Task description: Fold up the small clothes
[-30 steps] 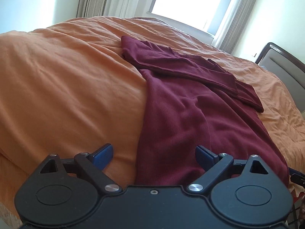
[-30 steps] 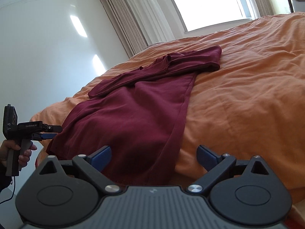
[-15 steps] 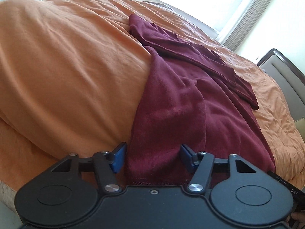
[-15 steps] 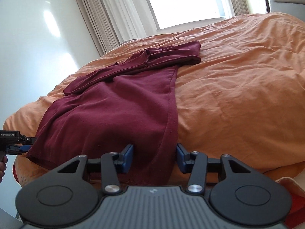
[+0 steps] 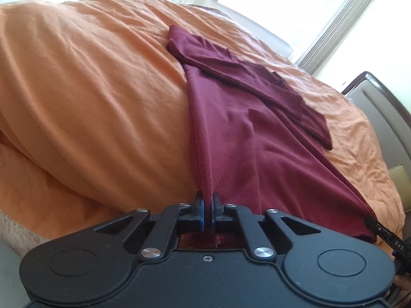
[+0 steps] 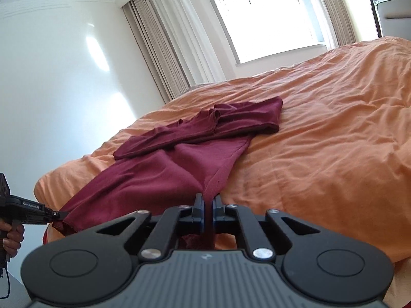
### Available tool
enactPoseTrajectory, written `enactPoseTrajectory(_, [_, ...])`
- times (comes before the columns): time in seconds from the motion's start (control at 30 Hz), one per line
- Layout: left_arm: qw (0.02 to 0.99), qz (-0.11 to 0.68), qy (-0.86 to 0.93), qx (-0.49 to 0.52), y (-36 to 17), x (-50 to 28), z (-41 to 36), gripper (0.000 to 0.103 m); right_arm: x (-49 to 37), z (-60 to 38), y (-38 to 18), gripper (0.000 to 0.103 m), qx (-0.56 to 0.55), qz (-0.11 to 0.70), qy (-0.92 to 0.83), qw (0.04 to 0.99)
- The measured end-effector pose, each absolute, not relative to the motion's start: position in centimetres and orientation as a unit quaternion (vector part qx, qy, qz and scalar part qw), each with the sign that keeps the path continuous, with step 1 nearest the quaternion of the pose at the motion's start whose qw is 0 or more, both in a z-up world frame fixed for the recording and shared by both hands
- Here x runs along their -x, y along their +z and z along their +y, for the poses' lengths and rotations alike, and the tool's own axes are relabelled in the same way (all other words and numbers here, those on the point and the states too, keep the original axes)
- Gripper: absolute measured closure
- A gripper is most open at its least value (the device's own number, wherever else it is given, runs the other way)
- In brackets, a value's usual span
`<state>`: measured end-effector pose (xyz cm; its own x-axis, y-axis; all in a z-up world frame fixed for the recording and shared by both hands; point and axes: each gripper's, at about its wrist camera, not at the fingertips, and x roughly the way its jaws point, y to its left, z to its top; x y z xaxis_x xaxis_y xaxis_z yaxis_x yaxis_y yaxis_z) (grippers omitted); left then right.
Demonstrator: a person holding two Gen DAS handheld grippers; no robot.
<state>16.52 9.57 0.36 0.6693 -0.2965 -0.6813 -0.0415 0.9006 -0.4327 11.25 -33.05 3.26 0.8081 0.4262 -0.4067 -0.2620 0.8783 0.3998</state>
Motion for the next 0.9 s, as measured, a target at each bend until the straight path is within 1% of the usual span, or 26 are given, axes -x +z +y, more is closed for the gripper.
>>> enactPoseTrajectory(0.13, [0.895,0.389,-0.08,0.204,1.9,-14.1,8.9,0.1,-9.7,-34.7,4.7,0.098,-0.162,0.241,0.19,0.938])
enactPoseTrajectory(0.27, [0.894,0.391,-0.084,0.2,2.0,-11.8,8.5,0.1,-8.3,-35.4,4.2,0.098,-0.149,0.254,0.186,0.937])
enactPoseTrajectory(0.47, [0.892,0.396,-0.076,0.206,-0.7,-10.9,9.0,0.1,-8.5,-35.6,0.9,0.097,-0.143,0.282,0.178,0.932])
enactPoseTrajectory(0.7, [0.895,0.388,-0.069,0.209,-3.0,-10.9,8.6,0.099,-7.9,-34.6,-1.1,0.096,-0.1,0.276,0.177,0.939])
enactPoseTrajectory(0.77, [0.896,0.386,-0.069,0.207,-3.2,-10.7,8.5,0.098,-7.9,-34.4,-1.3,0.094,-0.097,0.278,0.176,0.939])
enactPoseTrajectory(0.83, [0.897,0.384,-0.07,0.207,-3.3,-10.7,8.4,0.096,-7.9,-34.4,-1.4,0.088,-0.093,0.28,0.174,0.94])
enactPoseTrajectory(0.87, [0.898,0.384,-0.07,0.205,-3.2,-10.6,8.5,0.09,-7.9,-34.3,-1.4,0.085,-0.088,0.28,0.173,0.94])
enactPoseTrajectory(0.9, [0.898,0.384,-0.067,0.203,-3.2,-10.5,8.5,0.087,-7.8,-34.3,-1.4,0.074,-0.08,0.279,0.174,0.941])
